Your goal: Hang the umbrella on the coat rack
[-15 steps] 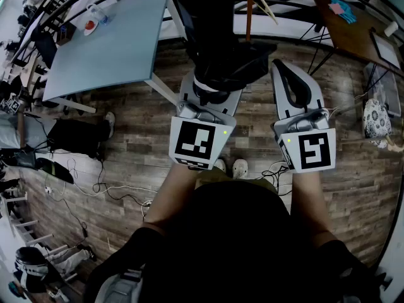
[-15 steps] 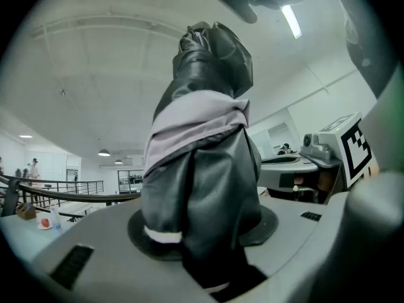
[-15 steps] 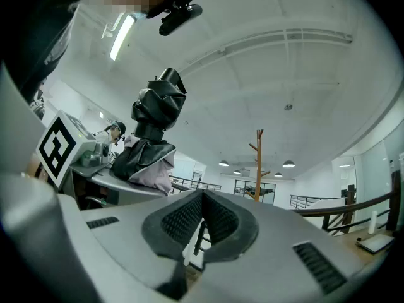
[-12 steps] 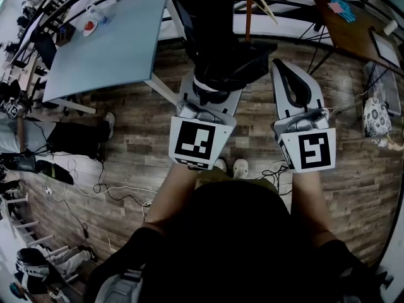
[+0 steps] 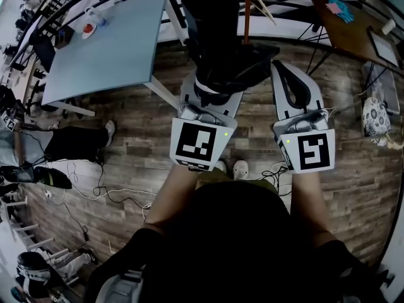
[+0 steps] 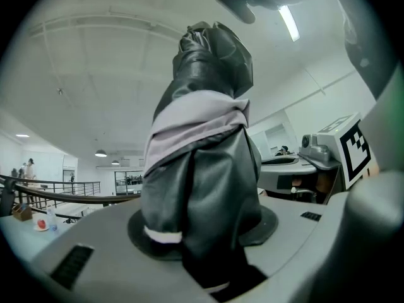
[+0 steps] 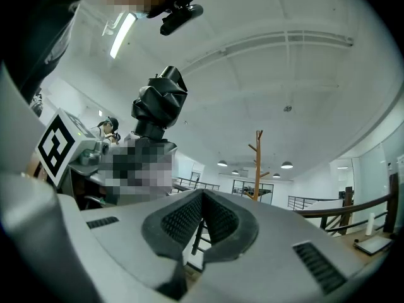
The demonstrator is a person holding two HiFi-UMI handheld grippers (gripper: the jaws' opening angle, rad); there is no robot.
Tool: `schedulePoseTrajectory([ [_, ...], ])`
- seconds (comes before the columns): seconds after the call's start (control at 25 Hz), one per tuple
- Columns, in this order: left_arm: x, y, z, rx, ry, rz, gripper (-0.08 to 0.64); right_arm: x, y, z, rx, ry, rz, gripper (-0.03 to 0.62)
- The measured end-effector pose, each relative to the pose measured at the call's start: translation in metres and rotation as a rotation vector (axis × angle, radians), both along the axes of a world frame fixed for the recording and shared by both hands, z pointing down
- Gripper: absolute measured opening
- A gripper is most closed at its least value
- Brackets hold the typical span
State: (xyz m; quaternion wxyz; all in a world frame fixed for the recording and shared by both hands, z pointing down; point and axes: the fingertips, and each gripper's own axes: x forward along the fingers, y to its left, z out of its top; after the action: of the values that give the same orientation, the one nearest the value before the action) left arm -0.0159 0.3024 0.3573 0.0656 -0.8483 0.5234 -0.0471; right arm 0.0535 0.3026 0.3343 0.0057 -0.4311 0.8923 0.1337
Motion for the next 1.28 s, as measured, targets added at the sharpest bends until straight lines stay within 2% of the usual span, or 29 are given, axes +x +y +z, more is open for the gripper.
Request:
schedulePoseTrajectory([
  [0.32,-0.016,-0.001,0.0,0.006,0.009,0.002,0.198,-0.015,-0.001,0.003,0.002,0.002,0.001,0.029],
  [0.68,-0.057,-0.004,-0.011,0.041,0.045,0.016,0.198,-0.054,0.001,-0.004,0.003,-0.005,0.011,0.029],
  [1.28,-0.109,-0.013,-0.005,0.022,0.041,0.049,0.198,-0.092,0.003,-0.001,0.01,-0.02,0.058,0.031],
])
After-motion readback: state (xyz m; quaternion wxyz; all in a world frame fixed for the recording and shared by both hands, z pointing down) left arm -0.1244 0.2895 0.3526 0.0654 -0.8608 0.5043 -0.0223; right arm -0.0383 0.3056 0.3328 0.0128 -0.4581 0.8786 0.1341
